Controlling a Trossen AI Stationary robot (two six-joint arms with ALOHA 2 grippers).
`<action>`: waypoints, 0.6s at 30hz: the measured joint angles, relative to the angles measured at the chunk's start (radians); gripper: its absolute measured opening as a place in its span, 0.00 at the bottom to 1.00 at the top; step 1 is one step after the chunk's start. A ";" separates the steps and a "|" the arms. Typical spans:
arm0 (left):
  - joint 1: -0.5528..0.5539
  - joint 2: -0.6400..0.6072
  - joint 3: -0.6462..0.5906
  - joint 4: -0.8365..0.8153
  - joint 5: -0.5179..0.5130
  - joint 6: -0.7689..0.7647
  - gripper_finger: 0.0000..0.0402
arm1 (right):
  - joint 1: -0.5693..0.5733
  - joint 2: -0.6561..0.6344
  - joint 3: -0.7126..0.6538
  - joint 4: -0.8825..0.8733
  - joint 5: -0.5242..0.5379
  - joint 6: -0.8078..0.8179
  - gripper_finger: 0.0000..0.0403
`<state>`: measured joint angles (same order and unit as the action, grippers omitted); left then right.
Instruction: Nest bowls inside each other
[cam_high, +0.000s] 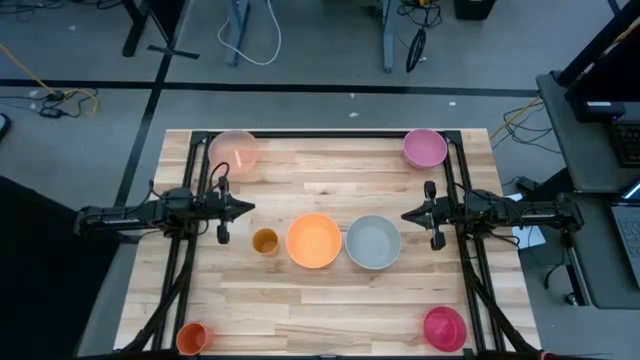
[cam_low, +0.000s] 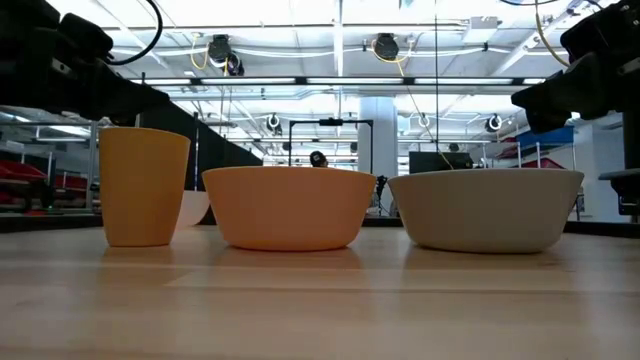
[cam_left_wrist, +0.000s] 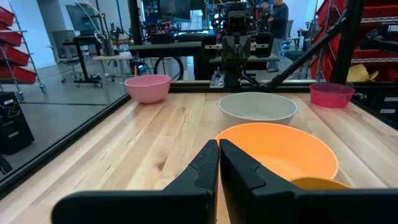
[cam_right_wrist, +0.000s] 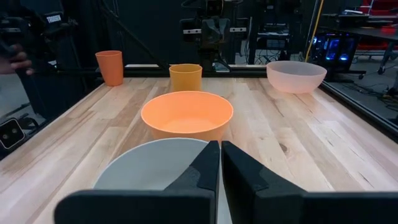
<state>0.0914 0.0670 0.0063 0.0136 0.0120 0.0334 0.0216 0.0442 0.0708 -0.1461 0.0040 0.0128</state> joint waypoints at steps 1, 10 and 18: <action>0.000 0.000 0.000 0.000 0.000 0.000 0.00 | 0.000 0.000 0.000 0.000 0.000 0.001 0.00; 0.000 0.000 0.000 0.000 0.000 0.000 0.00 | 0.000 0.000 0.000 0.000 0.000 0.054 0.00; 0.000 0.000 0.000 0.000 0.000 0.001 0.00 | 0.000 0.000 0.000 0.000 0.000 0.054 0.00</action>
<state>0.0914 0.0672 0.0064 0.0138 0.0120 0.0340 0.0214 0.0443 0.0711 -0.1463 0.0038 0.0666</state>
